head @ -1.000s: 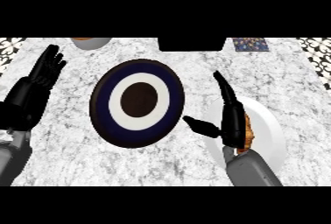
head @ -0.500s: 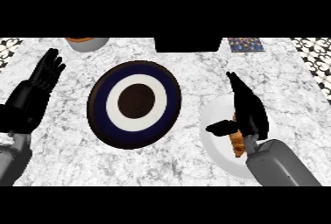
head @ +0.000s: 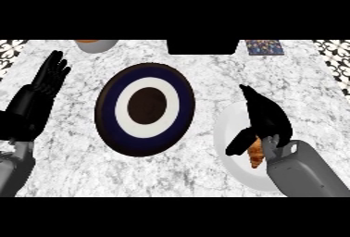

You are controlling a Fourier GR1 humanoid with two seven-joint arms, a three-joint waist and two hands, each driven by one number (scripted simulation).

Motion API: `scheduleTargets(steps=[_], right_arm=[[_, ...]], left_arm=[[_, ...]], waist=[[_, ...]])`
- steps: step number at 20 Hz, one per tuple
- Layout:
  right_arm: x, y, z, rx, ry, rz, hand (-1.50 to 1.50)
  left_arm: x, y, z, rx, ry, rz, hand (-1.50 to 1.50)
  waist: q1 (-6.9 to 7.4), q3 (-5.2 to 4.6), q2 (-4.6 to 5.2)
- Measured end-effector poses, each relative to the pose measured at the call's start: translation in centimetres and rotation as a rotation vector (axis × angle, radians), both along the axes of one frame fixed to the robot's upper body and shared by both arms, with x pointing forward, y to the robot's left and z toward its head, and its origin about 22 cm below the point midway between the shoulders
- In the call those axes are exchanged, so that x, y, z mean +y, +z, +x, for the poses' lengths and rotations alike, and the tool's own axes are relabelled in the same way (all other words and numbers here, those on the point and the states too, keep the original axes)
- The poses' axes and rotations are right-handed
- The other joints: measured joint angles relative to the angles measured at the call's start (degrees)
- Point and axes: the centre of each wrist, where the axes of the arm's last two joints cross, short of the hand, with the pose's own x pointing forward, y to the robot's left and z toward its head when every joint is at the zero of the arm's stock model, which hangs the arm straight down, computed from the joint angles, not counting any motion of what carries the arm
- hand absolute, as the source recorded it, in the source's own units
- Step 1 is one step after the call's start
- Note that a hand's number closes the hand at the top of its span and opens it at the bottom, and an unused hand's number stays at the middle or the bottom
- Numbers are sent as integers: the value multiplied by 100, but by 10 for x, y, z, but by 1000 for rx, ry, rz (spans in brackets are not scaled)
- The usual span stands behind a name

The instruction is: Pick the croissant from the plate and place it in the plate

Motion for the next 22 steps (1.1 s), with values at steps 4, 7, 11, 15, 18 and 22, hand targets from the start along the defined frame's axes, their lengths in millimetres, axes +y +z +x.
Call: scheduleTargets(steps=[4, 7, 11, 15, 18, 22], right_arm=[[0, 4, 1, 15, -8, -27, -150], [-7, -3, 4, 40, -30, -66, -150], [-17, -17, 8, 96, -66, -108, -150], [-26, -31, 8, 139, -90, -135, -150], [-31, -35, 4, 155, -99, -131, -150], [-36, -53, 7, 205, -107, -133, -150]], left_arm=[[-6, 4, 2, -4, -1, -3, 0], [-7, 1, 4, -4, -5, -3, 0], [-6, 1, 4, -2, -6, -2, 0], [-5, 2, 4, -6, -11, -4, 0], [-10, 1, 0, -6, -12, -3, 0], [-8, 2, 3, -10, -9, 0, 0]], waist=[[15, 7, 13], [23, 8, 23], [40, 10, 29], [41, 11, 30], [41, 13, 26], [48, 13, 34]])
